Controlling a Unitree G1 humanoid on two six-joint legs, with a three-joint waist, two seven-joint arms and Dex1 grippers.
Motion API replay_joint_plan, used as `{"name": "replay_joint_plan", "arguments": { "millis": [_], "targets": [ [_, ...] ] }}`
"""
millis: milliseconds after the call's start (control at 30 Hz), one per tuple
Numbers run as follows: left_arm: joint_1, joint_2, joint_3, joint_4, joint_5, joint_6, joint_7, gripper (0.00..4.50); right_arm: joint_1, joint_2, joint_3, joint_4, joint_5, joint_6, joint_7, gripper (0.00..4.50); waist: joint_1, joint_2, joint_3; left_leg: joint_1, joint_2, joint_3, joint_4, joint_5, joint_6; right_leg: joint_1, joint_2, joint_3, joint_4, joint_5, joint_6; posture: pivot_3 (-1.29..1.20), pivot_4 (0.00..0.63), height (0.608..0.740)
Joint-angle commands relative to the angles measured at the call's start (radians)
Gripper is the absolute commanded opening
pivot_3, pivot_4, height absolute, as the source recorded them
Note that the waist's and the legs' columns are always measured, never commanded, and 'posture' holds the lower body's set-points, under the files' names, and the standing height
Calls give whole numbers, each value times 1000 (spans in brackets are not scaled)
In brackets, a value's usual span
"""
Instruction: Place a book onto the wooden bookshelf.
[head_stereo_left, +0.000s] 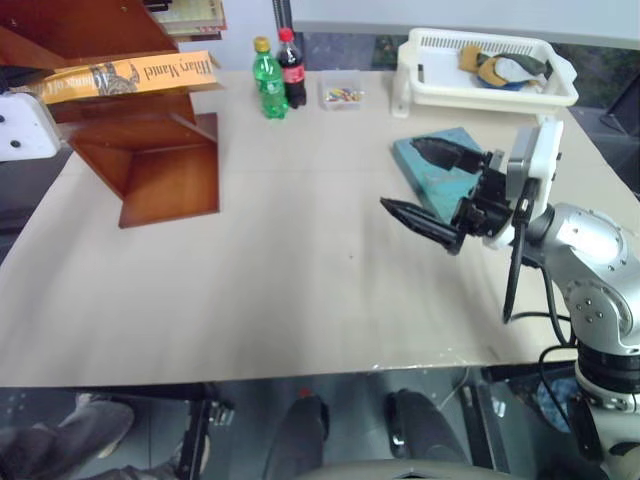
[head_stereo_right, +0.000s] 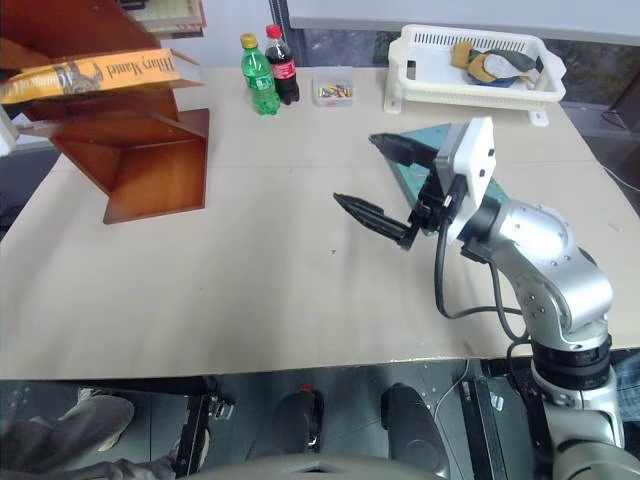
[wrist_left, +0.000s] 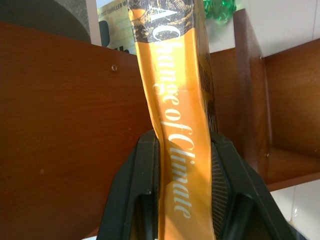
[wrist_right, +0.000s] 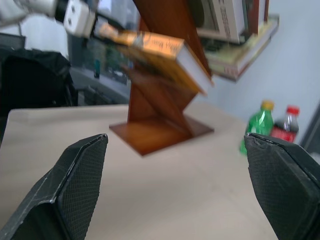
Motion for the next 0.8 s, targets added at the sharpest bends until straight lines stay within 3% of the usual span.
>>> {"name": "replay_joint_plan", "arguments": {
  "millis": [33, 433, 600, 700, 800],
  "targets": [
    [-84, -2, -44, 126, 39, -34, 23, 848, -53, 0, -5, 24, -11, -53, 17, 4500, -3, 0, 0, 0, 0, 0, 0, 0, 0, 0, 0, 0, 0, 0, 0, 0, 150, 740],
    [-302, -126, -218, 455, 146, -126, 53, 848, -46, 3, 16, 29, -60, -91, -7, 4500, -5, 0, 0, 0, 1, 3, 0, 0, 0, -3, 1, 3, 2, 0, 0, 0, 150, 740],
    [-306, -94, -197, 508, 97, -153, 4, 2894, -37, 8, 15, 21, -60, -85, -32, 4500, -5, 1, -1, 0, 1, 3, 0, 0, 0, -3, 1, 3, 2, 0, 0, 0, 150, 740],
    [-269, -60, -162, 510, 44, -188, -7, 4404, -36, 9, 19, 26, -58, -85, -32, 4500, -5, 1, 0, 0, 1, 4, 0, 0, 0, -3, 1, 3, 2, 0, 0, 0, 150, 740],
    [-185, -25, -85, 487, -58, -227, -34, 4463, -38, 11, 27, 43, -62, -90, -21, 4500, -3, 0, 0, -1, 2, 4, 0, 0, 0, -4, 1, 3, 2, 0, 0, 0, 150, 740]
  ]
}}
